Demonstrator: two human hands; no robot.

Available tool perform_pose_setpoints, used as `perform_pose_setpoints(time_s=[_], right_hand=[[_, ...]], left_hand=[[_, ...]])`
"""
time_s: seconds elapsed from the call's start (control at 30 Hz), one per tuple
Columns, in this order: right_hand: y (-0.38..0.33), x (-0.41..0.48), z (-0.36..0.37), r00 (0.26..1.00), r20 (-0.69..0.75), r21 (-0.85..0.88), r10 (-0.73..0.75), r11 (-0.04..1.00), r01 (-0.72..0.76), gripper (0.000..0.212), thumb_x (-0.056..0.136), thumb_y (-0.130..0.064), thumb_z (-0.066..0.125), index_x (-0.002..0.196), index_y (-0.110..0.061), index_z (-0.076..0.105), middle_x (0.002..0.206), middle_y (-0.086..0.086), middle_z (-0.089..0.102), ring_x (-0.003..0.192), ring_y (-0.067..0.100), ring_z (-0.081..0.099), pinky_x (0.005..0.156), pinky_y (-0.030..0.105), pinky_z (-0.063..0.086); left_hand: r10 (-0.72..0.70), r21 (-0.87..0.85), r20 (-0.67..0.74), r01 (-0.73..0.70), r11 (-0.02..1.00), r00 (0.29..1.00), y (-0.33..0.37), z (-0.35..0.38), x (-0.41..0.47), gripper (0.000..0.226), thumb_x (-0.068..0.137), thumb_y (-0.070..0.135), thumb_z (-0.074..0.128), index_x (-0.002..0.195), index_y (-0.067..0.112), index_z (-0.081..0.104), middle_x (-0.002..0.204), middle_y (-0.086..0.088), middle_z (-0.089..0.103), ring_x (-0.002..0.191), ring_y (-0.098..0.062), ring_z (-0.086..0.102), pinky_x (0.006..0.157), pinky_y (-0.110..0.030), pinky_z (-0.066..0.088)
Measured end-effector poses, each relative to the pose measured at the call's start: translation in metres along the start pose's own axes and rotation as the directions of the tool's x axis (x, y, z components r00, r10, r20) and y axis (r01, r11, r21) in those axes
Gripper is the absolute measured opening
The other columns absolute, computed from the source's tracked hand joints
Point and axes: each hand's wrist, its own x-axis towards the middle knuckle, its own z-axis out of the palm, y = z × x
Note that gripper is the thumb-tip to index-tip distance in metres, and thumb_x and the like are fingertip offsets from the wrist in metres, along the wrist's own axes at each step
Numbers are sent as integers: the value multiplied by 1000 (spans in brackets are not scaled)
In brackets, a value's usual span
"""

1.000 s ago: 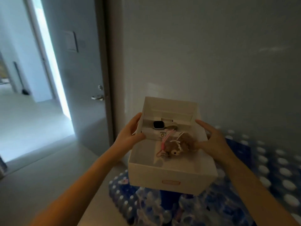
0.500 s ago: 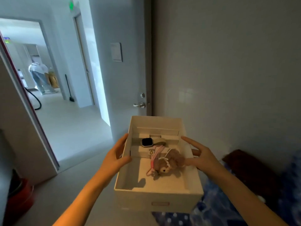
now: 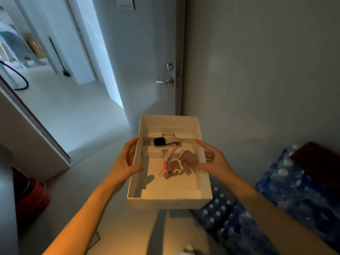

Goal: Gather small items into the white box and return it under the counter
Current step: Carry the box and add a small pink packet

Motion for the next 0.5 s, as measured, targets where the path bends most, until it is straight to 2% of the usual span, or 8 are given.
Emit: perform_pose_setpoints(time_s=[0.13,0.27,0.37,0.5], right_hand=[[26,46,4,998,-22,30,61,998,-60,77,71,7,77,131,-35,54,129,5,59,116,16,58,80,25,56],[41,93,-1,996,-26,-34,86,996,-87,79,72,9,73,132,-37,51,127,0,59,112,10,59,75,18,53],[43,124,-6,992,-59,-15,114,993,-115,79,73,11,70,134,-34,51,124,-3,60,112,14,59,77,21,54],[40,156,-11,982,-138,14,131,991,-130,77,73,11,70,132,-35,52,121,-5,61,106,9,61,77,23,56]], left_hand=[[-70,-29,45,71,997,997,-41,-9,55,89,63,-14,63,134,36,42,132,11,57,121,-10,54,83,-20,52],[-120,-70,78,126,990,990,-67,-15,107,90,62,-16,63,134,34,42,133,7,57,121,-14,55,84,-25,53],[-143,-102,106,154,983,984,-73,-20,148,92,62,-19,63,134,33,42,132,5,57,122,-16,55,87,-31,55],[-152,-134,186,178,975,971,-71,-25,202,93,64,-19,69,134,35,42,132,8,57,121,-14,55,86,-34,56]])
